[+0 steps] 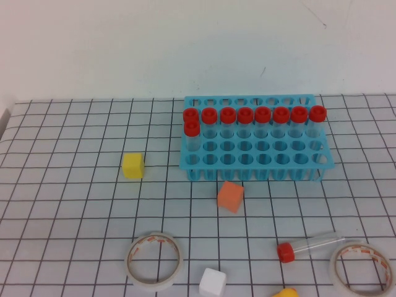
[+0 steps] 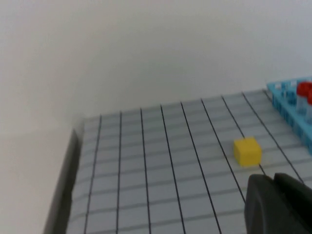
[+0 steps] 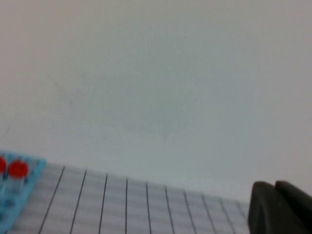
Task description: Place the test tubes
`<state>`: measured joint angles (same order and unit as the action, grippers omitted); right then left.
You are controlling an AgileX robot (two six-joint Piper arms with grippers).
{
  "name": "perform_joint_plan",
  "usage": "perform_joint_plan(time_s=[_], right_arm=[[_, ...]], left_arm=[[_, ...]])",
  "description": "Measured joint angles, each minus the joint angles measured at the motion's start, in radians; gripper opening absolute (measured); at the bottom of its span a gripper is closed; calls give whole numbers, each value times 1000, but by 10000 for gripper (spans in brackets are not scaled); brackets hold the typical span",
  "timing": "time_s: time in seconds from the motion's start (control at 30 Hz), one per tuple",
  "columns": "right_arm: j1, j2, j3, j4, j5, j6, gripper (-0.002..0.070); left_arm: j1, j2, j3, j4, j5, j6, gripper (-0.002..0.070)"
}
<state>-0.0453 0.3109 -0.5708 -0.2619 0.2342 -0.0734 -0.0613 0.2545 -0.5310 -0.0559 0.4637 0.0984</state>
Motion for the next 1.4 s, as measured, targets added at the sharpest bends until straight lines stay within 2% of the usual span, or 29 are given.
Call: perform_joint_plan(time_s=[0.1, 0.2, 0.37, 0.4, 0.53, 0.77, 1.07, 1.17, 1.4], right_arm=[[0, 126, -62, 66, 164, -82, -1], [0, 268, -106, 219, 282, -238, -1], [0, 510, -149, 578, 467, -596, -1], [0, 608, -160, 728, 531, -753, -1], [33, 803, -162, 869, 570, -980, -1], [223, 997, -202, 811, 528, -1135, -1], [466, 1245, -445, 481, 666, -1215, 4], [513, 1333, -532, 387, 685, -1206, 47], [547, 1474, -653, 282, 688, -1141, 209]], left_arm=[[0, 101, -9, -27, 62, 0, -1], [0, 195, 2, -47, 94, 0, -1], [0, 340, 30, -109, 147, 35, -1], [0, 393, 30, -120, 160, 80, -1], [0, 469, 30, -169, 155, 117, -1], [0, 531, 30, -273, 147, 256, -1], [0, 547, 30, -309, 147, 332, -1], [0, 547, 30, -313, 147, 346, -1], [-2, 547, 30, -324, 147, 364, -1]])
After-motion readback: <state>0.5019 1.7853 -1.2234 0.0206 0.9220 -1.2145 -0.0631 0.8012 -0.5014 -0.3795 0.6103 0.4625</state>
